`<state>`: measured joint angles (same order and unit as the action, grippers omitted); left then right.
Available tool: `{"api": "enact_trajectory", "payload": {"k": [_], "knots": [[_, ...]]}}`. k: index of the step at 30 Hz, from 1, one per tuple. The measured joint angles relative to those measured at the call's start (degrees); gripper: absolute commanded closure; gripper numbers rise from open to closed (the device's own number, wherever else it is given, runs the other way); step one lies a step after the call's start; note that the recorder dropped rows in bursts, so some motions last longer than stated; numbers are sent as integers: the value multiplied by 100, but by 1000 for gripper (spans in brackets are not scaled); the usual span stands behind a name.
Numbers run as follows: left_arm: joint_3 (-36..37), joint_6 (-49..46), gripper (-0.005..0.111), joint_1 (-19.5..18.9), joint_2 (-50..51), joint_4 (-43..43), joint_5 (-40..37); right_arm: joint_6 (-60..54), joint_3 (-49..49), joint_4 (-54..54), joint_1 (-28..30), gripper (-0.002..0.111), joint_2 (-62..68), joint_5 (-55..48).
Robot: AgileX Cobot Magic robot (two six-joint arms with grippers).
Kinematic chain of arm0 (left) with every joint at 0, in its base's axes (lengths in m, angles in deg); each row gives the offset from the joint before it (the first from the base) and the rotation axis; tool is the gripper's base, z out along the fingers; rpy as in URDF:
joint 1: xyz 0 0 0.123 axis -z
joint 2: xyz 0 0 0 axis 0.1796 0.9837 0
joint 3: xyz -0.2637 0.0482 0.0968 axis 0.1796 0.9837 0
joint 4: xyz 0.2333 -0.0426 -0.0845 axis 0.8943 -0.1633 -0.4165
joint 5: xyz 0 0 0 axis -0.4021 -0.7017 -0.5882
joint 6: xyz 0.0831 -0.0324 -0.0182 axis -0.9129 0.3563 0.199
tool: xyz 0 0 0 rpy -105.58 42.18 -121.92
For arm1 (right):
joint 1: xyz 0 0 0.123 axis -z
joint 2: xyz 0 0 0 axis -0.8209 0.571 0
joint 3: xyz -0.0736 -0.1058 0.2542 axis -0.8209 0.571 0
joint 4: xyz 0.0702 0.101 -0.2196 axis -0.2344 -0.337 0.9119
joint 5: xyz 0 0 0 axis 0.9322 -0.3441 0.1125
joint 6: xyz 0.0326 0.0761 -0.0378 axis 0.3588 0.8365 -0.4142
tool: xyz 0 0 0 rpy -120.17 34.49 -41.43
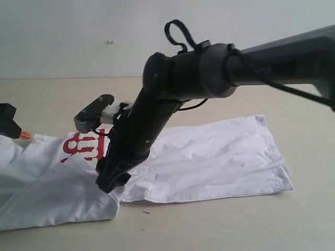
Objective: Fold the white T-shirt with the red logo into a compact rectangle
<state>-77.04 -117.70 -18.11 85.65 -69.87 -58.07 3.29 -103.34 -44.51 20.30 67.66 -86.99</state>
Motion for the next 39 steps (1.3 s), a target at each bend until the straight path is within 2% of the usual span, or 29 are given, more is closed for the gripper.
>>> {"api": "enact_trajectory", "payload": {"k": [4, 6, 8, 13, 14, 25, 34, 39], "knots": [[0, 0, 54, 0, 0, 0, 46, 24, -214, 24, -249, 44, 263, -140], [0, 0, 54, 0, 0, 0, 58, 37, -242, 54, -336, 50, 319, -180], [0, 0, 54, 0, 0, 0, 78, 136, -289, 85, -362, 61, 328, -237], [0, -14, 54, 0, 0, -22, 91, 554, -451, 322, -373, 105, 328, -311], [0, -14, 54, 0, 0, -22, 91, 612, -487, 365, -373, 108, 328, -339], [0, -40, 54, 0, 0, -22, 207, 613, -862, 458, -373, 108, 206, -737], [0, -71, 54, 0, 0, -22, 346, 602, -936, 557, -373, 108, -379, 192], [0, -86, 54, 0, 0, -22, 357, 1212, -938, 1214, -373, 108, -301, 526]]}}
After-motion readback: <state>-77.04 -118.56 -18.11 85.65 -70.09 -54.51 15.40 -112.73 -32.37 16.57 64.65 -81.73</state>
